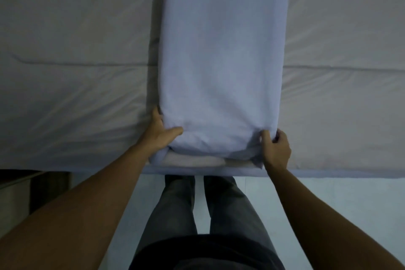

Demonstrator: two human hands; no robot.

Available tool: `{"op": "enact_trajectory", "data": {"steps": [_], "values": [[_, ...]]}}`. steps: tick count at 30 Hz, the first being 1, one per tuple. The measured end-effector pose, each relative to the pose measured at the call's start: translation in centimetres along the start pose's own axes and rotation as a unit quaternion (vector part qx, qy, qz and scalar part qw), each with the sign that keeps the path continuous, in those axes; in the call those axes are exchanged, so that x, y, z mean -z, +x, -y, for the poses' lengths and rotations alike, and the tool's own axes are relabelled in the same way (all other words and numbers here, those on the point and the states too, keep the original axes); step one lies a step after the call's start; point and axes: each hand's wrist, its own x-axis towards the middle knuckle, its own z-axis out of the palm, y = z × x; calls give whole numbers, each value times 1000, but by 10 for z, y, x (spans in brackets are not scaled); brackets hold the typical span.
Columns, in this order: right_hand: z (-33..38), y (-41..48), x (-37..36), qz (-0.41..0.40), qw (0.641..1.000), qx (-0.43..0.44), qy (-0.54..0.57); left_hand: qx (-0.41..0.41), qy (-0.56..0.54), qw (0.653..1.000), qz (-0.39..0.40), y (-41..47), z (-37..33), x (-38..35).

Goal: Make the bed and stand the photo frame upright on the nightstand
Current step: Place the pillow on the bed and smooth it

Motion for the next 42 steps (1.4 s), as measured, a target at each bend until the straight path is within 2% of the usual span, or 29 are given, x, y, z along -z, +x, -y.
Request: {"op": "enact_trajectory", "data": {"steps": [2, 4, 5, 7, 8, 11, 12, 15, 16, 17, 19, 21, 23, 24, 27, 29, 31, 33, 36, 37, 40, 42], "values": [[19, 0, 1, -48, 994, 91, -30, -42, 76, 992, -88, -3, -7, -2], [43, -1, -10, -76, 963, 249, -62, -152, 165, 961, -163, -3, -20, -11], [55, 0, -20, -72, 944, 313, -80, -221, 200, 938, -176, 0, -28, -17], [74, 3, -46, -37, 912, 390, -124, -325, 270, 891, -167, 10, -42, -33], [77, 6, -58, -6, 895, 416, -159, -350, 321, 867, -149, 18, -43, -39], [49, 29, -70, 37, 805, 476, -352, -358, 460, 803, -124, 41, -25, -39], [35, 38, -64, 17, 801, 452, -392, -349, 473, 798, -132, 46, -19, -36], [25, 49, -41, -100, 897, 260, -344, -297, 456, 818, -188, 52, -24, -32], [33, 50, -42, -124, 915, 220, -315, -288, 450, 819, -207, 53, -34, -35], [46, 49, -45, -138, 922, 217, -291, -291, 447, 817, -218, 54, -47, -40], [75, 51, -63, -115, 904, 309, -272, -312, 447, 810, -217, 64, -73, -49], [91, 58, -82, -41, 862, 407, -299, -324, 453, 804, -206, 79, -88, -46], [90, 68, -89, -26, 827, 428, -364, -324, 466, 801, -192, 91, -84, -35], [87, 72, -87, -41, 833, 398, -382, -318, 467, 803, -189, 93, -78, -29], [91, 78, -79, -102, 886, 280, -354, -292, 450, 818, -209, 96, -76, -17], [112, 85, -79, -124, 904, 272, -304, -292, 442, 816, -231, 103, -96, -18], [147, 100, -88, -111, 899, 329, -267, -309, 436, 808, -249, 122, -130, -18], [182, 121, -102, -63, 876, 406, -251, -344, 445, 793, -233, 149, -162, -16], [196, 154, -113, -17, 810, 481, -335, -358, 466, 784, -201, 184, -179, -12], [193, 165, -109, -30, 807, 467, -360, -343, 462, 791, -208, 192, -181, -9], [188, 187, -84, -94, 869, 330, -358, -264, 418, 826, -271, 217, -199, 13], [200, 192, -74, -117, 878, 299, -356, -230, 389, 838, -305, 233, -230, 27]]}}
